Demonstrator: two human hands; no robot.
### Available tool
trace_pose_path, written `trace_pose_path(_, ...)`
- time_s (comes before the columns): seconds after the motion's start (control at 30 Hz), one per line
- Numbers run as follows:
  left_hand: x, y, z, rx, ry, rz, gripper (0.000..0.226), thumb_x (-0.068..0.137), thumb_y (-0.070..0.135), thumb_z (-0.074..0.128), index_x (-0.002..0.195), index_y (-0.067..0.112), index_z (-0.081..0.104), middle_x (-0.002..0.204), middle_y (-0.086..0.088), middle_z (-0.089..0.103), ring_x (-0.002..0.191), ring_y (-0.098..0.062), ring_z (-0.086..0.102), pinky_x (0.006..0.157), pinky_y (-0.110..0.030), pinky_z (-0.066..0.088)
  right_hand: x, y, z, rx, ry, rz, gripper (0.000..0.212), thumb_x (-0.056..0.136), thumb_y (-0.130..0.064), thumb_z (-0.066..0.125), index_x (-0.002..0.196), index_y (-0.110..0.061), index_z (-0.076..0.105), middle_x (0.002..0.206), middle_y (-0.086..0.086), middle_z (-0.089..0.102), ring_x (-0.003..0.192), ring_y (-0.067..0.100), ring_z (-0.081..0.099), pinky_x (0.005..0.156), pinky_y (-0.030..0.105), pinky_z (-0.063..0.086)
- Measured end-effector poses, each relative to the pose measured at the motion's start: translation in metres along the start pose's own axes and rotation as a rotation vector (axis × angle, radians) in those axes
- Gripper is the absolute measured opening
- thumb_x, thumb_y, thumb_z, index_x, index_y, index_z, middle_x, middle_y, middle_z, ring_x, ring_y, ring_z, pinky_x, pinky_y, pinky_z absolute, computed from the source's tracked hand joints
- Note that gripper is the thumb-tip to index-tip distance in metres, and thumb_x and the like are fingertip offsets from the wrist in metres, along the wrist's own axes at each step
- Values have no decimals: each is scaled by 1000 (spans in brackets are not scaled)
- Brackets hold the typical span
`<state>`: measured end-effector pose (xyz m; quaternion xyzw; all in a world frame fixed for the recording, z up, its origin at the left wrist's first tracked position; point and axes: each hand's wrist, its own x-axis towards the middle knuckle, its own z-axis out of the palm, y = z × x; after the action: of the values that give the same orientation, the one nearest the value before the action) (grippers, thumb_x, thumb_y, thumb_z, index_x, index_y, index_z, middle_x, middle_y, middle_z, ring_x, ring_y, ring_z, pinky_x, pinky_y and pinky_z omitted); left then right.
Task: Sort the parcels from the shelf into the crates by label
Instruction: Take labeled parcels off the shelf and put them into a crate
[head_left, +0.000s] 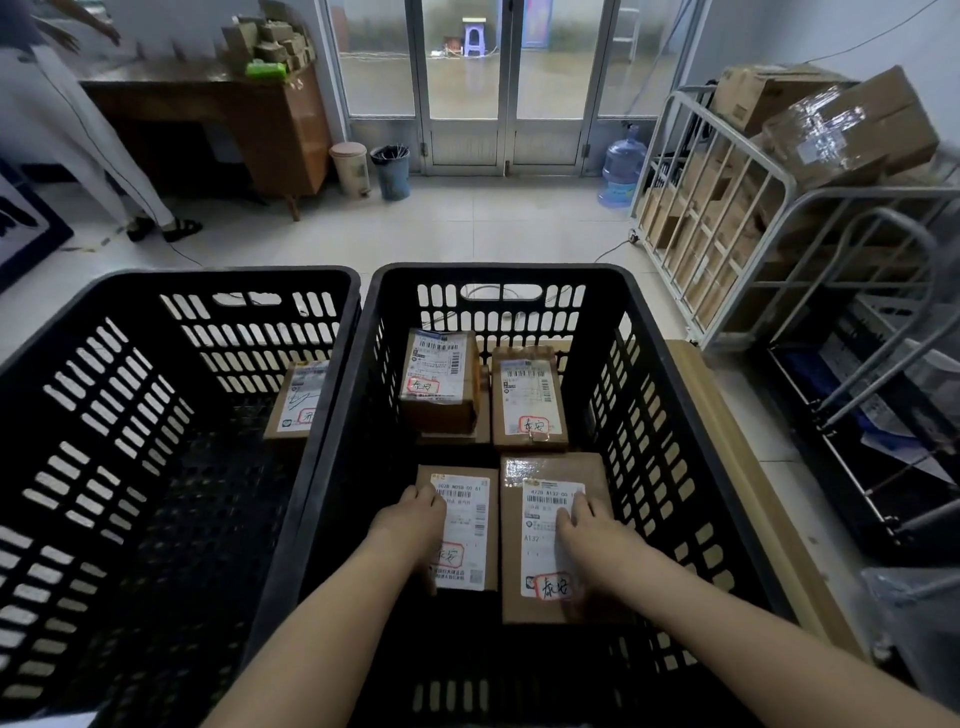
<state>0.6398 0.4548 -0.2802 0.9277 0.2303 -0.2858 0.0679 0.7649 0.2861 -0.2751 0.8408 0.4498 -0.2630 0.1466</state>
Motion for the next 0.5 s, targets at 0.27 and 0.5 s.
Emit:
trace_pose_path(0.27,-5,2,-4,18,-16,-14,75,86,21,61,144,2,18,147,-14,20,134,-29,24,101,-46,43,-6,-1,-4,12,-13,9,99,78,-37,68,148,-9,4,154,22,-5,143,37,2,112,47,29)
trace_pose_path(0.5,-20,3,-26,57,4,13,89,71,33,77,141,9,27,145,-12,28,132,-29,30,102,-45,41,-22,2,-17,83,26,-7,102,63,-49,78,143,-20,22,145,7,29,130,25,33,104,42,40)
